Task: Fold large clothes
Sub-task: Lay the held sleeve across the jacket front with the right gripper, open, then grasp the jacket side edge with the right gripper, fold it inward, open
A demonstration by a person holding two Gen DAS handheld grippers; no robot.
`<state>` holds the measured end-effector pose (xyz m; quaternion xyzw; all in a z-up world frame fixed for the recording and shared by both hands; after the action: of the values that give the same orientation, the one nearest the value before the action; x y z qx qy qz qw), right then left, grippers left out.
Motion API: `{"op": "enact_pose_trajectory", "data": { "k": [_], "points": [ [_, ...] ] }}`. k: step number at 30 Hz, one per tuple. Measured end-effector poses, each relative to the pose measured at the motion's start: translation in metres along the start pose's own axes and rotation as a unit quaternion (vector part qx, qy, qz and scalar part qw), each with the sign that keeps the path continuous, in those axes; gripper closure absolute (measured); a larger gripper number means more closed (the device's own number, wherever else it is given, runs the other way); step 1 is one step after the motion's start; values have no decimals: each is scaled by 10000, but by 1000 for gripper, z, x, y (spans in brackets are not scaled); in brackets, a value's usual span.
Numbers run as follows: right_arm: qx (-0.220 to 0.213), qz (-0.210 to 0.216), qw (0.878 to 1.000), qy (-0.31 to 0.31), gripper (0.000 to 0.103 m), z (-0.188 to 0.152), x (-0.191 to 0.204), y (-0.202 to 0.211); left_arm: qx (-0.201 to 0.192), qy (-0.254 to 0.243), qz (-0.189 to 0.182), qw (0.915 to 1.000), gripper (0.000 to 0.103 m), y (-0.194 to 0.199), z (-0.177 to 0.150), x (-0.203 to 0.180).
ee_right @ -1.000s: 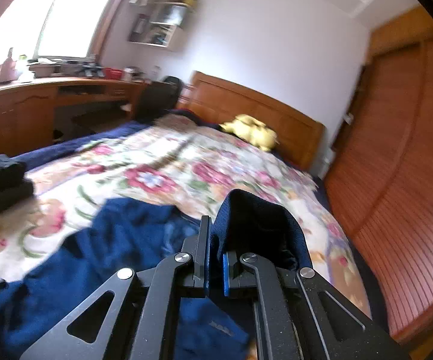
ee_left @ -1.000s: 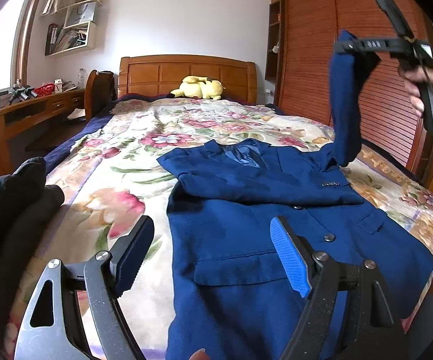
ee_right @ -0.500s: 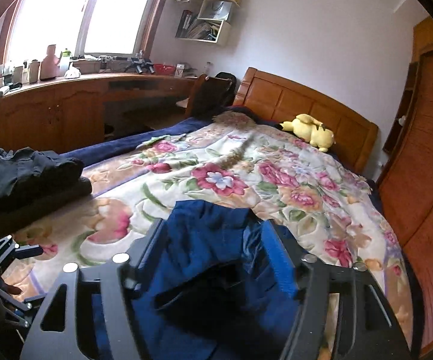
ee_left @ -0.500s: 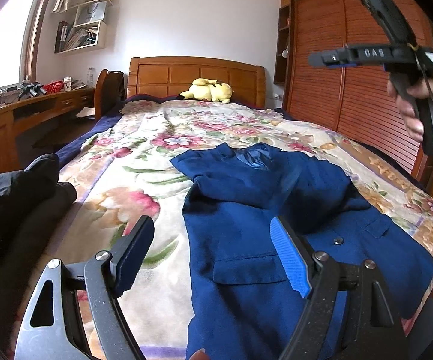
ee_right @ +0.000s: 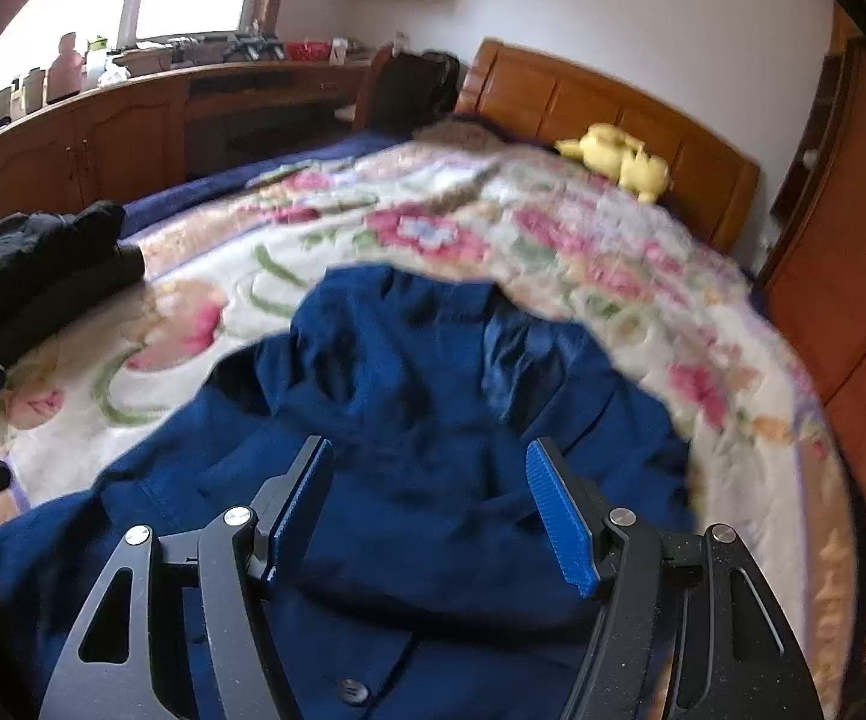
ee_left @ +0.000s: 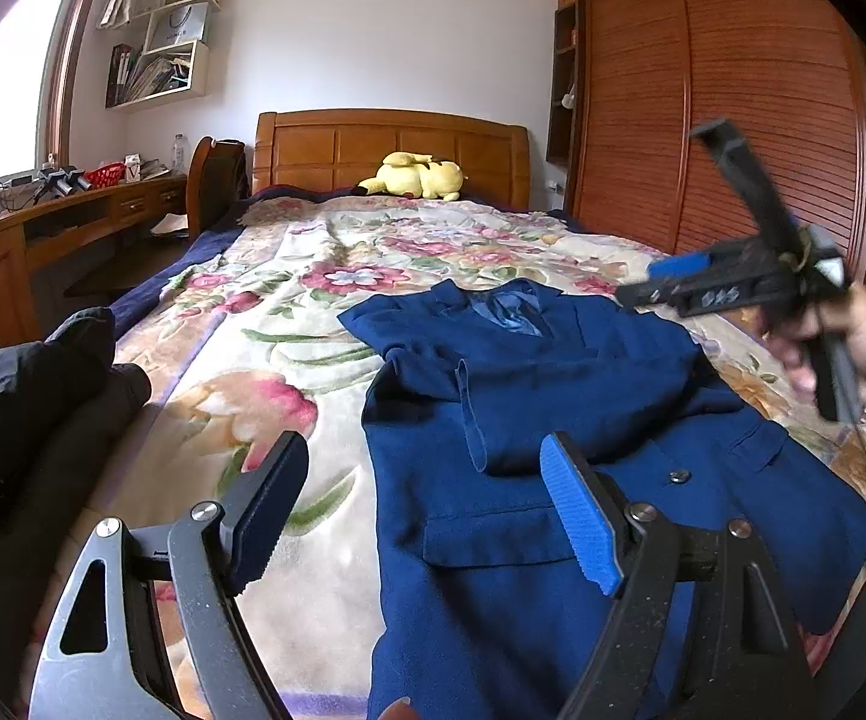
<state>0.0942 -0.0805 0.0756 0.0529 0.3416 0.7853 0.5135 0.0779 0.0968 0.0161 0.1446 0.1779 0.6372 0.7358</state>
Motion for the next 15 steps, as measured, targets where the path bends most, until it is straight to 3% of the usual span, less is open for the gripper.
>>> {"op": "enact_pose_trajectory", "data": {
  "k": [15],
  "points": [
    [663,770,9946,-188,34,41,47,-137,193,-68,234,9995,22,-10,-9,14]
  ]
}}
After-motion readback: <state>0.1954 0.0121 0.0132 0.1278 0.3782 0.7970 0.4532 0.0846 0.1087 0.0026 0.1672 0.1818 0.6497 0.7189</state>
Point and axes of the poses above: each gripper's, at about its wrist camera, not at the fingertips, and y roughly against the way its jaws point, x to its left, z to its top, the point moved 6 cm from there along -y, roughly the way its jaws point
